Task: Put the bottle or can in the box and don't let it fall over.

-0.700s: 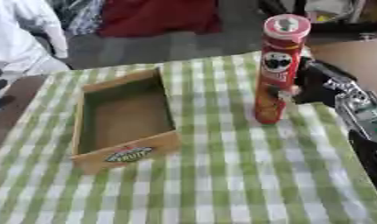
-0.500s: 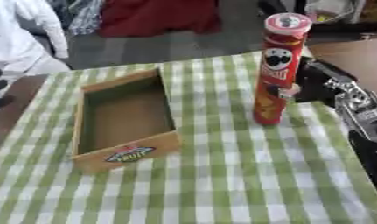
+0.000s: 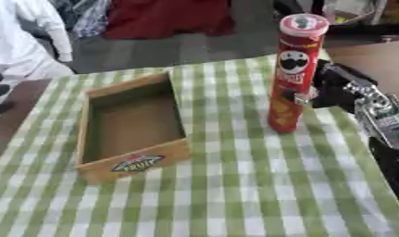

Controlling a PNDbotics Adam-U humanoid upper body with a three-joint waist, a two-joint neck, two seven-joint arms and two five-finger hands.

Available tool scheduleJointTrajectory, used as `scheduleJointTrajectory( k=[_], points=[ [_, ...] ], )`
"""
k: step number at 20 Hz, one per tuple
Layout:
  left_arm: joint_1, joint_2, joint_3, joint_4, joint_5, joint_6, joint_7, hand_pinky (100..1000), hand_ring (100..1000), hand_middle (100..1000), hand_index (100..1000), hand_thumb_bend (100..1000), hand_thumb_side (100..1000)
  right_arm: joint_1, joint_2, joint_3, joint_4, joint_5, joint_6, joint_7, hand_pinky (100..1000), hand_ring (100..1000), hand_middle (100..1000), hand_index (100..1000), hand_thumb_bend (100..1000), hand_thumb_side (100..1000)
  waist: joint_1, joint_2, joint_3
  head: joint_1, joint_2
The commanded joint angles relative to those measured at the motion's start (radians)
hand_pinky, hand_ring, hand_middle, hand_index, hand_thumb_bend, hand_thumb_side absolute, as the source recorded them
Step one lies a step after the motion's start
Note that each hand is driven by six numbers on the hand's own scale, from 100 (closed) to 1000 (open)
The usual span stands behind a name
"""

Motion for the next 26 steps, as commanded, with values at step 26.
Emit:
scheduleJointTrajectory(
  k=[26],
  points=[
    [-0.011,0.021,0.012,-0.024,0.0,-0.003,-0.005,808,858,829,829,100,704,-0.064,-0.032,0.019,-0.113,-0.06,0.006,-0.087,983,492,408,341,229,100,-0.007,-0.025,-0.007,-0.002,0.002]
  ],
)
